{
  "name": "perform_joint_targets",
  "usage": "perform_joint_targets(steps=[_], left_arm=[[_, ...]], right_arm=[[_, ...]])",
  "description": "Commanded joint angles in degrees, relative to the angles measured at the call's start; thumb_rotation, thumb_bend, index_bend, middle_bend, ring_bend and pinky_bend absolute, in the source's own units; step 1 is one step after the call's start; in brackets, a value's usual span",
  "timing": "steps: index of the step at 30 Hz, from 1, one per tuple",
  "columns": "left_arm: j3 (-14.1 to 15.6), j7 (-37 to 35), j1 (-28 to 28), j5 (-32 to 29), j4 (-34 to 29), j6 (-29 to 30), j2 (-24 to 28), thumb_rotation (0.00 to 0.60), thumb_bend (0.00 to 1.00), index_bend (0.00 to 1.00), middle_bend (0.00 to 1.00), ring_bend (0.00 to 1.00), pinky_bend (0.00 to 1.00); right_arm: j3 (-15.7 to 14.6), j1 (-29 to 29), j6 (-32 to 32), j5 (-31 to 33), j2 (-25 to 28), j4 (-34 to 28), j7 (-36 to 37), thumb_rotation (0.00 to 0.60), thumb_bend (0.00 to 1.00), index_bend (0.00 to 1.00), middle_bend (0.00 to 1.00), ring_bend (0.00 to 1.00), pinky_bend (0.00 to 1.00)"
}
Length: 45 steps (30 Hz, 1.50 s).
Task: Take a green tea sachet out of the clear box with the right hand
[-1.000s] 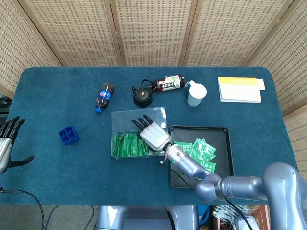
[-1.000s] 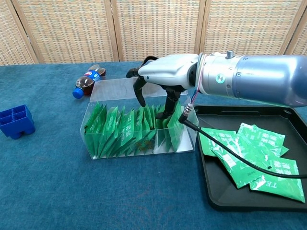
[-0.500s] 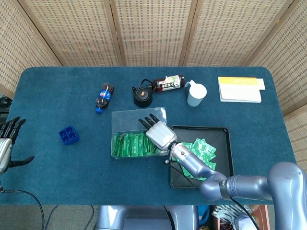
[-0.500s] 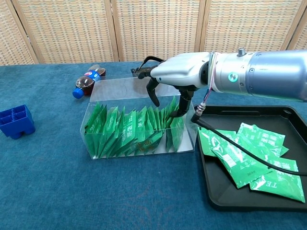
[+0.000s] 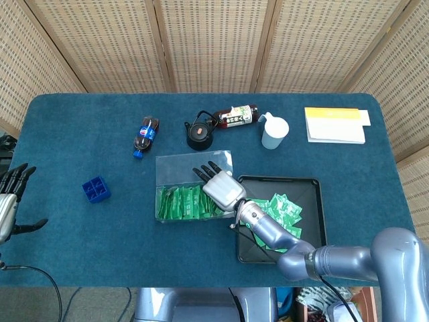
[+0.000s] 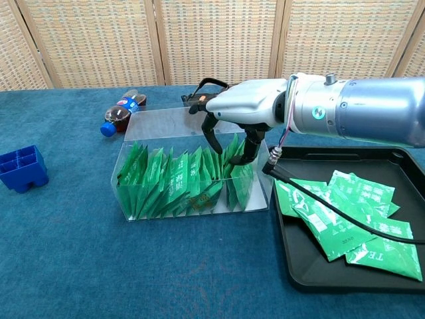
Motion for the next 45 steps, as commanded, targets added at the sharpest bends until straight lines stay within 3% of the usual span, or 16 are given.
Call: perform_joint_targets(steps=[1, 15, 34, 45], left_arm=[[0.02, -0.13, -0.02, 0.07, 0.05, -0.06, 0.04, 0.6, 0.11, 0.0, 0.0, 0.0, 0.0], [0.06, -0.56, 0.04, 0.24, 0.1, -0.01, 0.18, 0.6, 0.11, 0.0, 0.0, 0.0, 0.0], [0.02, -0.89, -0.08, -0.01, 0.22, -0.35, 0.31, 0.6, 0.11, 0.0, 0.0, 0.0, 0.0], [-0.02, -1.17, -0.13, -0.06, 0.34, -0.46, 0.36, 0.6, 0.11, 0.0, 0.0, 0.0, 0.0]], right_arm=[[0.02, -0.01, 0.05, 0.09, -0.07, 0.12, -0.13, 0.6, 0.55, 0.53, 0.04, 0.0, 0.0], [0.06, -0.18, 0.11, 0.52, -0.99, 1.1, -0.54, 0.6, 0.56, 0.56, 0.04, 0.0, 0.0], [0.54, -1.21, 0.14, -3.04, -3.5, 4.22, 1.89, 0.6, 0.56, 0.63, 0.08, 0.0, 0.0], [1.47, -2.0, 1.55, -5.54, -2.8, 2.89, 2.98, 0.6, 0.56, 0.65, 0.09, 0.0, 0.0]])
